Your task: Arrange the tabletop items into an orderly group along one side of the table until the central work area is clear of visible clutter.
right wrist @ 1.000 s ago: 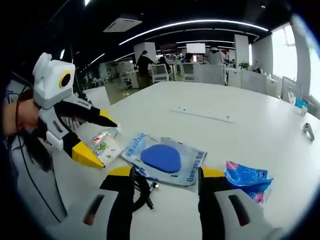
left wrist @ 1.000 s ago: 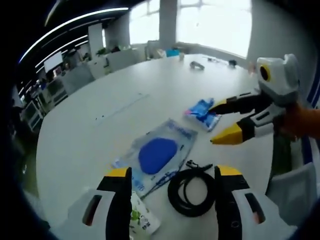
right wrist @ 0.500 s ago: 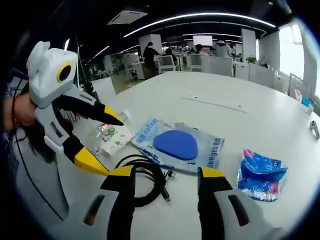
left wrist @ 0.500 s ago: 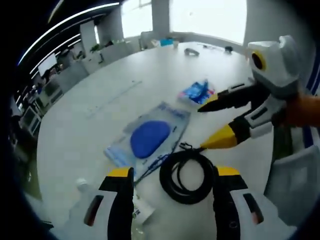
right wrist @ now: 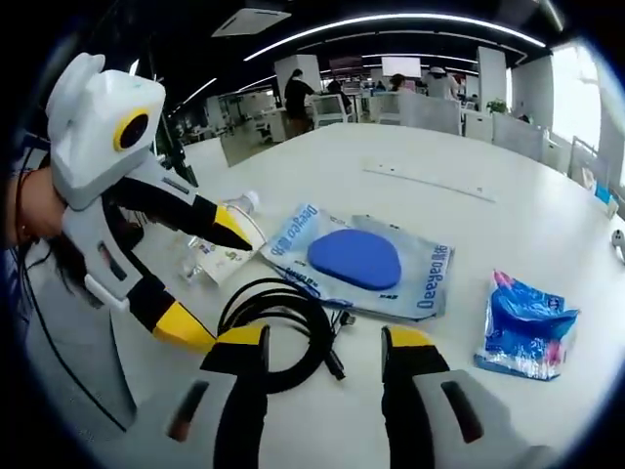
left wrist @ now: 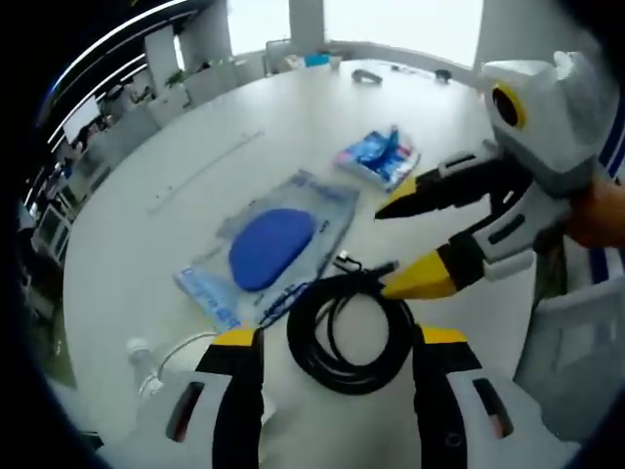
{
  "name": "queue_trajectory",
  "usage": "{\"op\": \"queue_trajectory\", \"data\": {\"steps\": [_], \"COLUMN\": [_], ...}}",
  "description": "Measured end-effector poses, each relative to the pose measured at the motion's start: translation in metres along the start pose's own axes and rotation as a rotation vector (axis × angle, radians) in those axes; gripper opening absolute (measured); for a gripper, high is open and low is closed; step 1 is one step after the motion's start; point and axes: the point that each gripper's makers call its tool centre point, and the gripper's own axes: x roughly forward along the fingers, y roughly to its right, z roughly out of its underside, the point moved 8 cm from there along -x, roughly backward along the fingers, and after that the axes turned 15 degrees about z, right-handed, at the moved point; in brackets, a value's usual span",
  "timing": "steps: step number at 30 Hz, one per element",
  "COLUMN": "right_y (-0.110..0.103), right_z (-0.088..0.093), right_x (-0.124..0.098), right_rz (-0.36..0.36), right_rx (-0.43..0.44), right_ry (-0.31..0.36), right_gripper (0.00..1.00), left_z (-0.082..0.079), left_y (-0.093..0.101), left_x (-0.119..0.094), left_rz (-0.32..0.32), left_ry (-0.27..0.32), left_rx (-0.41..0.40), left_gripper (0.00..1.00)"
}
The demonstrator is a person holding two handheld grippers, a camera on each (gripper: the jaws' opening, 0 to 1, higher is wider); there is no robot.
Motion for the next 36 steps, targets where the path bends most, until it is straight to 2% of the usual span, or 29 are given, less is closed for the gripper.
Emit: {"op": "queue_trajectory", "data": {"steps": [11, 23, 29, 31, 33, 36], "right_y": [-0.004, -0.004, -0.007, -0.008, -0.008, -0.008], "right_z": [0.008, 0.012, 0.013, 0.013, 0.014, 0.015], "right_x": [0.014, 0.020, 0.025, 0.026, 0.027, 0.028], "right_rz": [-0.009, -0.014, -0.018, -0.018, -0.017, -0.018], "right_rx": [0.006, 0.007, -0.005, -0.007, -0.013, -0.022], "right_ry": [-0.035, -0.058, -0.073, -0.081, -0.086, -0.094], "right_gripper": [0.40, 0.37, 0.36, 0.35, 0.34, 0.29], "left_z": [0.000, 0.003, 0.009, 0.010, 0.012, 0.014], "left_y": [-0.006, -0.014, -0.015, -0.014, -0.013, -0.014], "left_x": [0.017, 0.024, 0.031, 0.034, 0.035, 0.038], "left_rz": [0.007, 0.008, -0.003, 0.010, 0.012, 0.000], "left_ry": [-0.045, -0.062, -0.113, -0.107, -0.129, -0.143], "left_rx": [-0.044, -0.081, -0.072, -0.088, -0.083, -0.073], "left_gripper": [0.56, 0.52, 0.48, 0.48, 0.47, 0.46]}}
